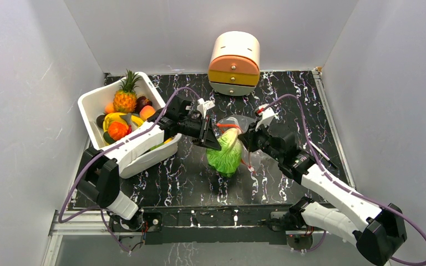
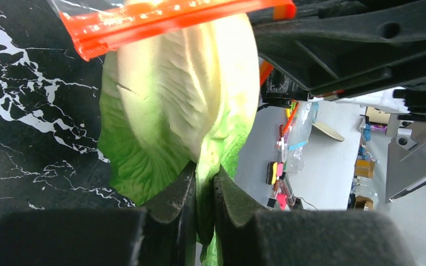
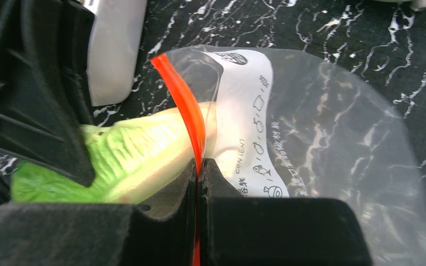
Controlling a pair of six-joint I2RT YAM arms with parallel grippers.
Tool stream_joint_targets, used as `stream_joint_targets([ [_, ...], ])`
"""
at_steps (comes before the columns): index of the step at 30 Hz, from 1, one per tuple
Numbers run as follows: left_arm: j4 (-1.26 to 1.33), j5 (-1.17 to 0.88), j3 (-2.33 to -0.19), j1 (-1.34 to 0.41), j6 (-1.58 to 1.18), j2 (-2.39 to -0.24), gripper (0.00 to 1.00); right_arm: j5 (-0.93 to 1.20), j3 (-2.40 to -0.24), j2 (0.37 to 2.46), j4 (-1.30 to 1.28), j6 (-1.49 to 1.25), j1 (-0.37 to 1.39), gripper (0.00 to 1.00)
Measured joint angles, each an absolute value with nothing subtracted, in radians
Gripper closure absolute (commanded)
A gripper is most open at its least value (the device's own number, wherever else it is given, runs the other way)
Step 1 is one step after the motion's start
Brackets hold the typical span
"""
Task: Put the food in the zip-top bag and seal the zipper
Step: Place the fake vegetable in the zipper food storage bag.
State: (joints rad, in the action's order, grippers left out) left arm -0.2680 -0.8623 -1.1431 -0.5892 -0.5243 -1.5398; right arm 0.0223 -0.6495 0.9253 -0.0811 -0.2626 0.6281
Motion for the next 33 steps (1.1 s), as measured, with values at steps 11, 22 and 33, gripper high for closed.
stream_joint_targets([
  [11, -0.236, -0.830, -1.130, -0.588, -0.548, -1.568, 1.00, 0.204, -0.665, 0.910, -0.041, -0.315, 0.622, 1.00],
  [22, -0.021, -0.800, -1.090, -0.589, -0.723, -1.567, 1.00, 0.388, -0.685, 0.962, -0.083, -0.312, 0.627, 1.00],
  [33, 0.019, -0.866, -1.005, -0.639, -0.649, -1.545, 1.00, 0.144, -0.694, 0.944, -0.160, -0.449, 0.620, 1.00],
])
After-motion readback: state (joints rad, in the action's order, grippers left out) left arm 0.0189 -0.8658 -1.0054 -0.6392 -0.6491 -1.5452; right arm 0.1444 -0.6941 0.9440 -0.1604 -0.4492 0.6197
